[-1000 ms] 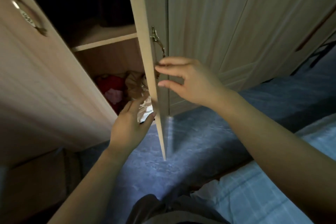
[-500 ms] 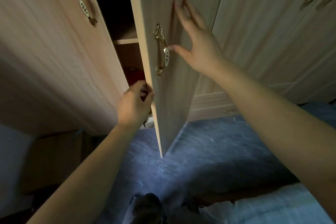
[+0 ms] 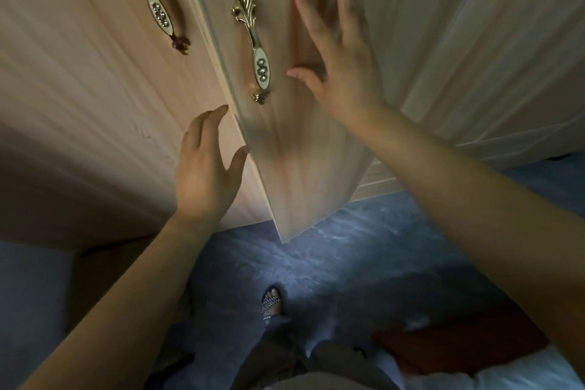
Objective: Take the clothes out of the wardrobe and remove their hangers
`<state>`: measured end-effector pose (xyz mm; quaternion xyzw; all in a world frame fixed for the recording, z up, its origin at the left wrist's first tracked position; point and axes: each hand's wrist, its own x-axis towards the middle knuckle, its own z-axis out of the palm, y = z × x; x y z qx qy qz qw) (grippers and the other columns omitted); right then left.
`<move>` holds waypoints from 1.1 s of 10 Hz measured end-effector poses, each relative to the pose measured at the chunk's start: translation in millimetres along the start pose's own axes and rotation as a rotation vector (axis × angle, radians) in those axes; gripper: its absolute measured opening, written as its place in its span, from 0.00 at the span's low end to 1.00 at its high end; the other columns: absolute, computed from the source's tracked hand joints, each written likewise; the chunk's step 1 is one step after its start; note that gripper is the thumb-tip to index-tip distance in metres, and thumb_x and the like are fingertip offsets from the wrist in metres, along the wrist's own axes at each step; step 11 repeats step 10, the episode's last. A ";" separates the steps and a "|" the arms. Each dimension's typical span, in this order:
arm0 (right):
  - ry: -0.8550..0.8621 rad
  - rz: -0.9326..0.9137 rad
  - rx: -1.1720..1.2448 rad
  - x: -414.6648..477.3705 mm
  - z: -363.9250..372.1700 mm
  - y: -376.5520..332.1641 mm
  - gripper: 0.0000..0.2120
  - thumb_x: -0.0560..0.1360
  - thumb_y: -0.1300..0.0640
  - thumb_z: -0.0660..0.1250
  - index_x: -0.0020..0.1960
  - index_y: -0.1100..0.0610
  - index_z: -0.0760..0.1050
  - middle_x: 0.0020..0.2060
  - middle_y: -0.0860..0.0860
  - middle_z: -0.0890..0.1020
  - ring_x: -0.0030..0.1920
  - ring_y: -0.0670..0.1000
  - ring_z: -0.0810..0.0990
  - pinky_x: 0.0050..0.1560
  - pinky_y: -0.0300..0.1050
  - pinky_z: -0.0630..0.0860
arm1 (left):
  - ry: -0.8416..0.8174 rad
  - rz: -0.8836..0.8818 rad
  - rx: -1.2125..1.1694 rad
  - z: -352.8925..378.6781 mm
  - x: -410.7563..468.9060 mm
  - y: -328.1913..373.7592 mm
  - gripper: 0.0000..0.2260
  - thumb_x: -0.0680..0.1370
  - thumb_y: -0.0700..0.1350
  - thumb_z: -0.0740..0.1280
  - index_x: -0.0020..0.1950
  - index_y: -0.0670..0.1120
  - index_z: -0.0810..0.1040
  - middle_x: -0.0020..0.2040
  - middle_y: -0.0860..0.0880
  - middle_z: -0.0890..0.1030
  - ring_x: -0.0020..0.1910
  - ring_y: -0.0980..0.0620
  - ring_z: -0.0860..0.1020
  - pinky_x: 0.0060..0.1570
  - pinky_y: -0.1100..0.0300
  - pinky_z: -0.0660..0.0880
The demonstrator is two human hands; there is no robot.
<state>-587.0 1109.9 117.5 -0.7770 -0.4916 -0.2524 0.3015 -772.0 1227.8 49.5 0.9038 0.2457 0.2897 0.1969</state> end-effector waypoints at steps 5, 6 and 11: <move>0.100 0.149 -0.173 54.7 72.2 10.1 0.32 0.71 0.48 0.69 0.71 0.58 0.65 0.69 0.70 0.61 0.71 0.67 0.58 0.70 0.55 0.61 | -0.145 0.649 0.339 63.0 90.2 -76.9 0.25 0.73 0.48 0.69 0.69 0.48 0.69 0.73 0.45 0.59 0.72 0.45 0.57 0.68 0.43 0.57; 0.130 0.159 -0.195 60.5 78.6 11.9 0.30 0.72 0.47 0.68 0.70 0.57 0.66 0.69 0.69 0.62 0.70 0.67 0.59 0.69 0.55 0.63 | -0.109 0.697 0.377 76.0 104.9 -89.2 0.28 0.73 0.49 0.69 0.71 0.48 0.65 0.73 0.45 0.57 0.73 0.46 0.55 0.69 0.45 0.53; -0.036 0.253 -0.223 -6.7 35.4 8.3 0.27 0.77 0.45 0.60 0.72 0.57 0.64 0.71 0.60 0.64 0.71 0.60 0.63 0.65 0.59 0.67 | -0.311 0.538 0.201 70.7 74.6 -52.9 0.25 0.76 0.57 0.58 0.70 0.47 0.66 0.72 0.43 0.66 0.71 0.43 0.61 0.66 0.36 0.56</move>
